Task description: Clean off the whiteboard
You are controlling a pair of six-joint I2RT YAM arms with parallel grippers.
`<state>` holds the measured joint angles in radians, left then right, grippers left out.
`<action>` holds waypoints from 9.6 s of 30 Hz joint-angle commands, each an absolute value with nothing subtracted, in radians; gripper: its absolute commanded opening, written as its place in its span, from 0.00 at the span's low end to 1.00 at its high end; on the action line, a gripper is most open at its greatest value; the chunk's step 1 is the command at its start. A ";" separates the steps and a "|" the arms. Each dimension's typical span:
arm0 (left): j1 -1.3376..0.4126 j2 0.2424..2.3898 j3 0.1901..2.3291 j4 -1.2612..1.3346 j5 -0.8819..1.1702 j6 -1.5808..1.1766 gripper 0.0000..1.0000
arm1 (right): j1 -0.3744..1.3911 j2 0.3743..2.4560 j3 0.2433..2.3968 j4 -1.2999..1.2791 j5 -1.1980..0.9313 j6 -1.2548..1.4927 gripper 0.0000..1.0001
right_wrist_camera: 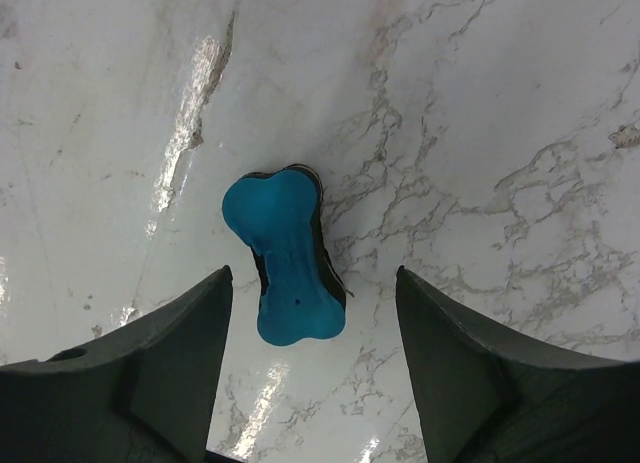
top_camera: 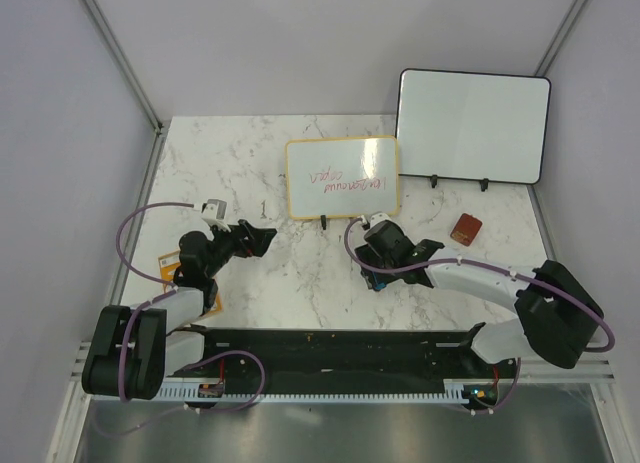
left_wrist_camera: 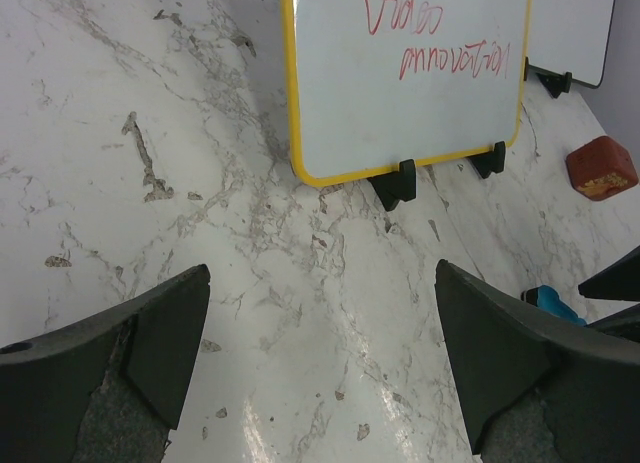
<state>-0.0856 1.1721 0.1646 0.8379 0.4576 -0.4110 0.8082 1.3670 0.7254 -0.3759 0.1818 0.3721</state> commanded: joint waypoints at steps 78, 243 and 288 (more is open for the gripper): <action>-0.009 1.526 0.389 0.991 0.634 -0.572 1.00 | 0.807 1.289 0.706 -0.187 0.364 0.413 0.00; -0.123 2.384 1.230 1.663 1.065 -1.032 0.02 | 0.654 2.137 1.324 -0.069 0.607 0.428 0.00; -0.124 2.382 1.233 1.663 1.078 -1.031 0.02 | 0.678 2.148 1.405 0.078 0.483 0.403 0.00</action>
